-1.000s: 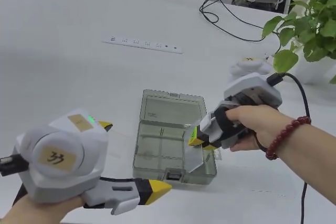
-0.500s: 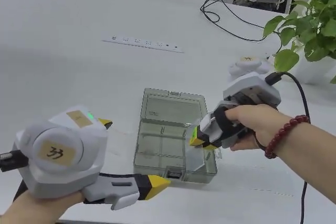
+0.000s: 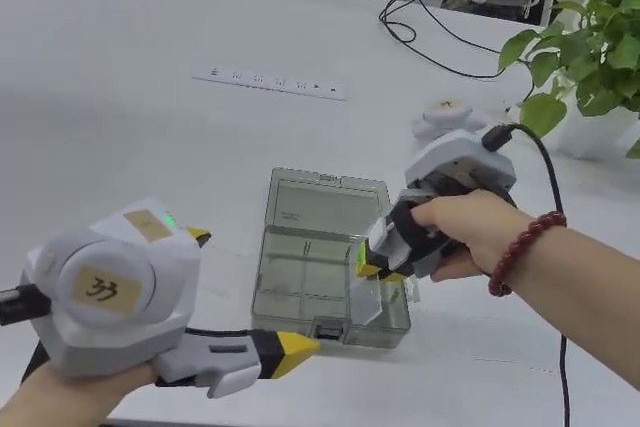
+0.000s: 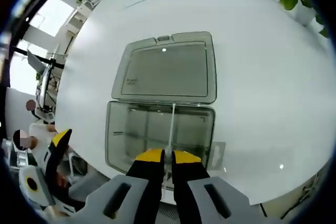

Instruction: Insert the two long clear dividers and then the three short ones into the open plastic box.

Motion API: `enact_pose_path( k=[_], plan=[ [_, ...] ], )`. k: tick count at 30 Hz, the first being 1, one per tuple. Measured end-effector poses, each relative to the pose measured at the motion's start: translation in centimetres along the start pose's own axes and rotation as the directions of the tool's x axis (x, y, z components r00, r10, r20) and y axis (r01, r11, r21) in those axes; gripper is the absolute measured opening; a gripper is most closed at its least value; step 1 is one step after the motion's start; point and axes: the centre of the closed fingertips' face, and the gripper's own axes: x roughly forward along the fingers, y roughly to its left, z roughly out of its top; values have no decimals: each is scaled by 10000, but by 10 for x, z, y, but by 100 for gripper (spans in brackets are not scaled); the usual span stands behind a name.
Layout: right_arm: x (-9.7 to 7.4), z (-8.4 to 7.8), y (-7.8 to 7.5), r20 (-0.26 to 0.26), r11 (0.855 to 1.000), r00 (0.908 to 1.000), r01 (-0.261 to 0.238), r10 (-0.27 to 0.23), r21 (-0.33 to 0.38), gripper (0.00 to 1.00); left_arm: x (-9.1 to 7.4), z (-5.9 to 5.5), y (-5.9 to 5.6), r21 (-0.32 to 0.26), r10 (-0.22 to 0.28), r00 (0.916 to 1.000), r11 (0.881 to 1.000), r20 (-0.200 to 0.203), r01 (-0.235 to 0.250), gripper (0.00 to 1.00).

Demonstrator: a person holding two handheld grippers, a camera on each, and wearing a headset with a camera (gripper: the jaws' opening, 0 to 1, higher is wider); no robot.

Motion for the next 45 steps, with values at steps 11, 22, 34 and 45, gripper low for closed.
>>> enact_pose_path(
  k=[11, 22, 34, 45],
  plan=[
    [12, -3, 4, 149, 9689, 9897, 1426, -1426, -2020, 7, -1, 0, 1, 37, 77, 10000, 10000, -5, -77, 93],
    [21, -5, 1, 342, 9575, 9878, 1554, -1516, -2431, 7, -3, -1, 5, -73, 265, 9996, 9996, -21, -265, 92],
    [17, 0, 6, 1181, 9591, 9929, 428, -99, -2798, 21, -7, -1, 10, -44, 456, 9989, 9989, -140, -456, 91],
    [-10, 1, 23, 2167, 9373, 9673, -504, 1317, -3447, 39, -19, 2, 19, 3, 764, 9967, 9971, -263, -764, 89]
  ],
)
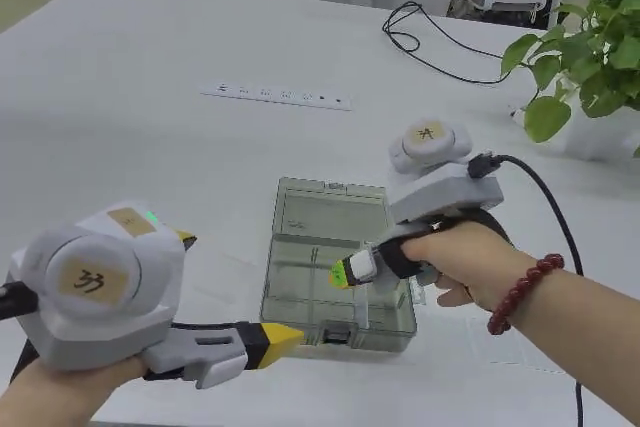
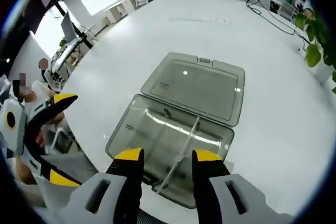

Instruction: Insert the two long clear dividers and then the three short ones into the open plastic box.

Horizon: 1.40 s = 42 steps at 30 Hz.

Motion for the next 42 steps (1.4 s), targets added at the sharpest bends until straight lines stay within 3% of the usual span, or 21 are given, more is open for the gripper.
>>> enact_pose_path(
  k=[2, 5, 11, 17, 20, 30, 39, 42],
  plan=[
    [-5, 8, 3, 609, 9991, 9978, -224, 245, -346, 42, -3, 2, 1, 29, 69, 10000, 10000, 24, -69, 89],
    [-13, 8, 4, 817, 9984, 9960, -326, 364, -471, 45, -6, 3, 2, -18, 155, 9999, 9999, 15, -155, 89],
    [-25, 13, 6, 1757, 9915, 9810, -625, 820, -1139, 53, -10, 5, 4, -485, 210, 9997, 9986, 106, -205, 88],
    [-33, 8, 5, 2214, 9802, 9679, -790, 1190, -1815, 59, -15, 4, 4, -541, 336, 9994, 9980, -14, -337, 86],
    [-38, 3, 3, 2534, 9769, 9556, -1048, 1507, -1861, 61, -18, 4, 4, -728, 388, 9992, 9966, -33, -389, 85],
    [-51, -12, -3, 3179, 9577, 9264, -1187, 2018, -2622, 67, -24, -1, 4, -825, 627, 9975, 9944, -328, -653, 80],
    [-55, -21, -2, 3304, 9361, 9182, -1015, 2184, -3368, 71, -27, -9, 5, -891, 753, 9949, 9927, -666, -811, 78],
    [-56, -20, -1, 3372, 9362, 9150, -1027, 2215, -3362, 71, -27, -12, 7, -896, 795, 9937, 9922, -794, -865, 77]
  ],
)
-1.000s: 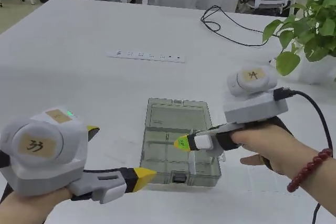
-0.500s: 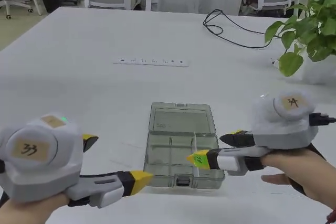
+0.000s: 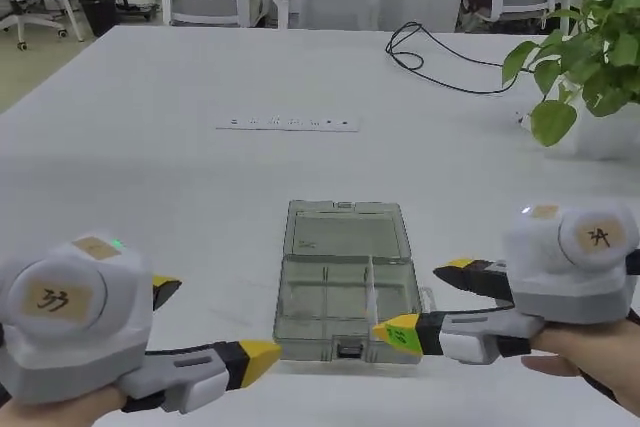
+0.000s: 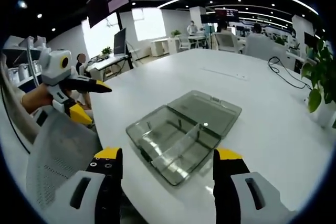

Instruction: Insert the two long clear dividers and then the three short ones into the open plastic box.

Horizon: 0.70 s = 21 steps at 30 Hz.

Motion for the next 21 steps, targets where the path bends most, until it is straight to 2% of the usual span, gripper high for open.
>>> enact_pose_path(
  k=[11, 16, 21],
  plan=[
    [-4, 7, 0, 368, 9994, 9993, 35, -48, 355, 71, 9, -7, 16, -88, 463, 9963, 9989, -727, -471, 64],
    [-6, 10, 1, 543, 9994, 9985, 48, -67, 345, 71, 17, -12, 28, -368, 798, 9904, 9957, -1124, -844, 60],
    [-8, 9, -1, 586, 9994, 9981, 171, -190, 314, 71, 28, -25, 38, -411, 889, 9808, 9944, -1736, -974, 56]
  ],
)
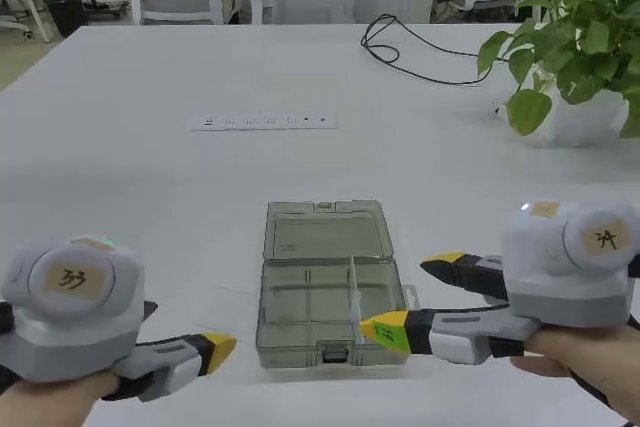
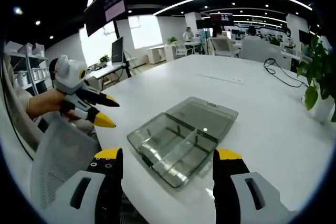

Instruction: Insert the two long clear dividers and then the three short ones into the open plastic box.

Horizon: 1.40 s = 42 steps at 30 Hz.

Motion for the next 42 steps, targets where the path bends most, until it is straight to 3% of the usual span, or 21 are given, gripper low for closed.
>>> enact_pose_path(
  k=[13, 18, 31, 39, 42],
  plan=[
    [-2, 0, -5, 163, 9994, 9996, 209, -214, 272, 69, 31, -23, 9, -325, 23, 9950, 9995, -1003, -56, 45],
    [-2, 2, -5, 250, 9991, 9994, 221, -230, 370, 69, 38, -27, 8, -811, -50, 9926, 9967, -1211, -49, 42],
    [-2, -1, -8, 233, 9980, 9993, 283, -297, 565, 67, 52, -38, 7, -627, 21, 9873, 9980, -1591, -123, 37],
    [-3, -4, -9, 183, 9977, 9993, 313, -325, 595, 66, 53, -38, 11, -272, 298, 9869, 9990, -1587, -346, 36],
    [-2, -4, -8, 194, 9976, 9993, 298, -311, 628, 66, 53, -43, 13, 59, 465, 9830, 9989, -1776, -462, 37]
  ],
)
